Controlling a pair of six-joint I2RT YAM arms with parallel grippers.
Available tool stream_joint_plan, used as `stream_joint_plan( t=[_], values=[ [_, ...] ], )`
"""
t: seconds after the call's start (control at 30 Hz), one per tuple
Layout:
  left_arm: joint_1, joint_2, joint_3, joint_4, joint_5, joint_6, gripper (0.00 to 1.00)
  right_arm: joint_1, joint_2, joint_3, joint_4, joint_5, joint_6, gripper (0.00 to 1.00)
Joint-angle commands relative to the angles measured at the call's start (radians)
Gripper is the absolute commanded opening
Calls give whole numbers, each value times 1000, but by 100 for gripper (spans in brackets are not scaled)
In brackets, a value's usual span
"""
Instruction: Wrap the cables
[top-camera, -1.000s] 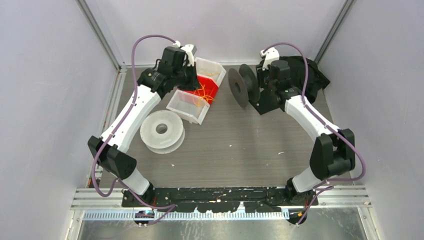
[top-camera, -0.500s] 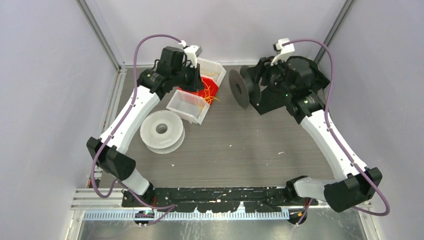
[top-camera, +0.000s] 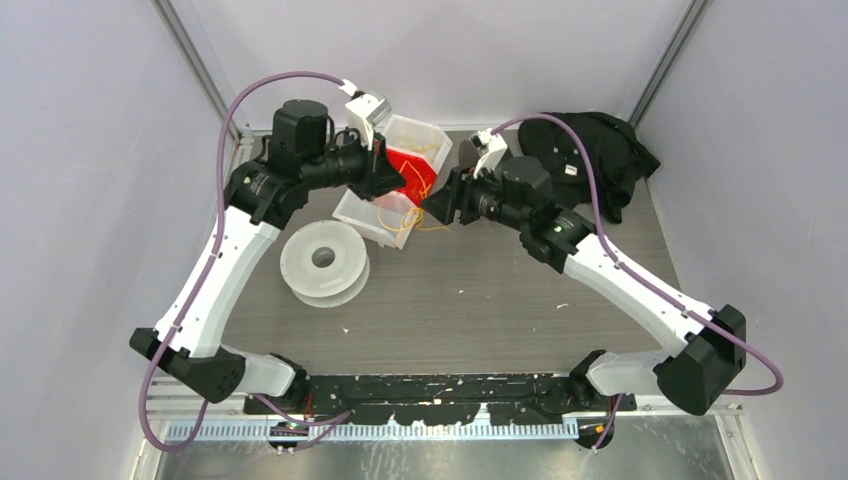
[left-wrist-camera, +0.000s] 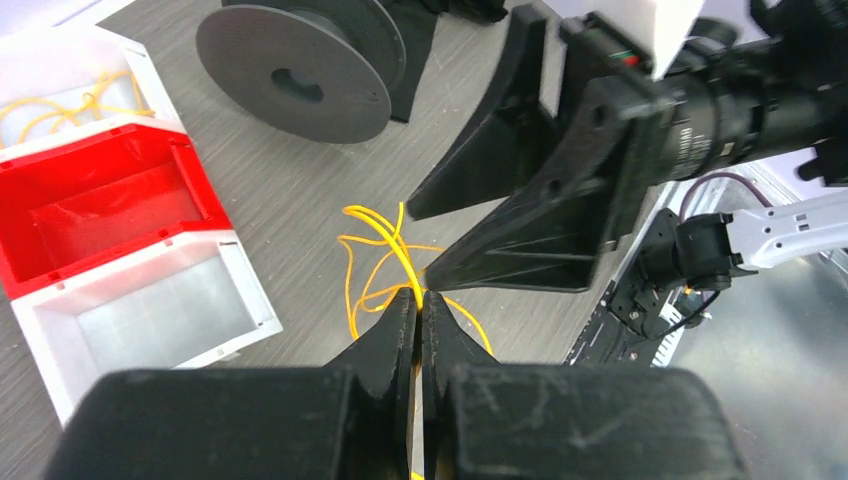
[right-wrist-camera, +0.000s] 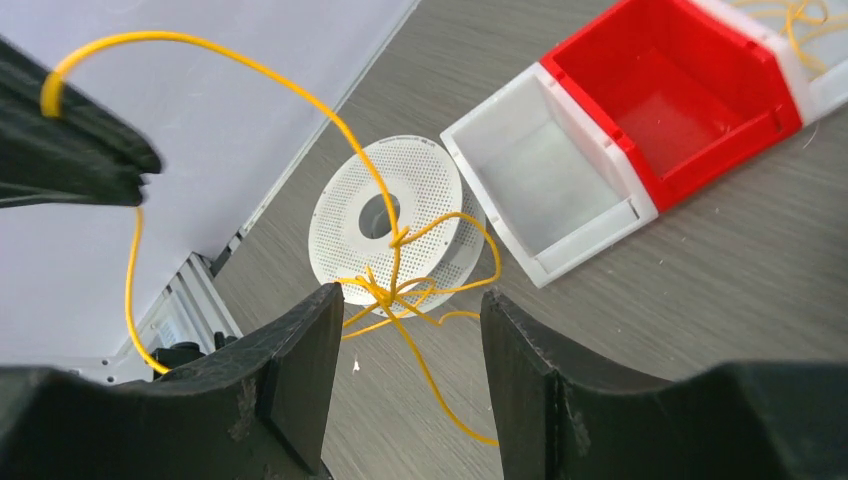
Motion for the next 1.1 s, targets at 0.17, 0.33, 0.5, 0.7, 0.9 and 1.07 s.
stream_joint_plan(
  t=[0.17, 0.33, 0.5, 0.7, 0.9, 1.07],
  values=[
    [1, -12, 29, 39, 92, -33, 1, 10, 69, -8, 137, 35, 68, 51],
    [1, -17, 27, 43, 113, -43, 1, 9, 95, -11, 172, 81, 91, 31],
    [1, -21, 33, 16, 114, -31, 1, 8, 65, -36, 195, 198, 76, 5],
    [27, -49, 54, -48, 2, 21, 1, -4, -41, -23, -27, 456, -103, 0],
    [136, -100, 4, -49, -57, 44, 1, -66, -225, 22, -213, 611, -263, 1],
    [136, -68, -43, -23, 90, 23, 1, -66, -297, 140, -308, 515, -307, 0]
  ],
)
